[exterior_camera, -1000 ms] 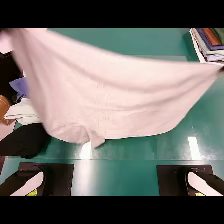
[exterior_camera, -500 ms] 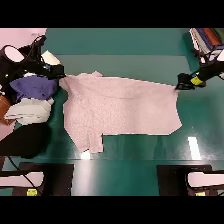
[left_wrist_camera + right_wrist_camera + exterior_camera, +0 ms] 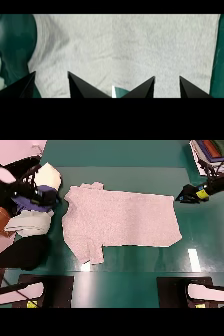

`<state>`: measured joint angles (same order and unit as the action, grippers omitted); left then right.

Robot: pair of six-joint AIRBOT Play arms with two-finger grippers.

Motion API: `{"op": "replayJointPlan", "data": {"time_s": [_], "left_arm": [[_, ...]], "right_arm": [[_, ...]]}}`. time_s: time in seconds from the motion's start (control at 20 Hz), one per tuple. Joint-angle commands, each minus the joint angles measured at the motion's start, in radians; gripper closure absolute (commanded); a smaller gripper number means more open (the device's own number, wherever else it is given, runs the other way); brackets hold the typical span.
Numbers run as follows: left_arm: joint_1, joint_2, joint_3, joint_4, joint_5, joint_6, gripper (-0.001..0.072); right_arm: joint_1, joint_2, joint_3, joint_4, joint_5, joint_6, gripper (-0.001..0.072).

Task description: Fold the shirts.

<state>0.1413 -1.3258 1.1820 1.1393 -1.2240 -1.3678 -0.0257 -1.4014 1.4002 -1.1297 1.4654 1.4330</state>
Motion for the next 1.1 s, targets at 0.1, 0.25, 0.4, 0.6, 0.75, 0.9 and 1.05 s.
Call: {"op": "replayJointPlan", "data": {"time_s": [0.1, 0.25, 0.4, 0.6, 0.75, 0.9, 1.05], "left_arm": [[0.012, 0.18, -0.379, 0.008, 0.064, -0.049, 0.024], [0.012, 0.188, -0.5, -0.002, 0.105, -0.057, 0.024], [0.012, 0.188, -0.566, -0.062, 0.145, -0.045, 0.024], [0.012, 0.188, -0.583, -0.108, 0.169, -0.034, 0.0244], [0.012, 0.188, -0.583, -0.146, 0.167, 0.007, 0.0639], [0.012, 0.188, -0.576, -0.151, 0.17, 0.018, 0.0688], [0.012, 0.216, -0.535, -0.148, 0.168, 0.018, 0.0689]], "right_arm": [[-0.021, 0.206, -0.239, 0.015, -0.061, -0.02, 0.0353], [-0.021, 0.261, -0.297, 0.013, -0.072, -0.02, 0.0352], [-0.021, 0.288, -0.335, 0.014, -0.079, -0.02, 0.0352], [-0.021, 0.29, -0.341, 0.013, -0.069, -0.02, 0.0352], [-0.032, 0.29, -0.341, 0.005, -0.049, -0.019, 0.0352], [-0.096, 0.29, -0.342, 0.001, 0.0, -0.019, 0.0352], [-0.205, 0.292, -0.404, 0.0, 0.05, -0.008, 0.0339]]}}
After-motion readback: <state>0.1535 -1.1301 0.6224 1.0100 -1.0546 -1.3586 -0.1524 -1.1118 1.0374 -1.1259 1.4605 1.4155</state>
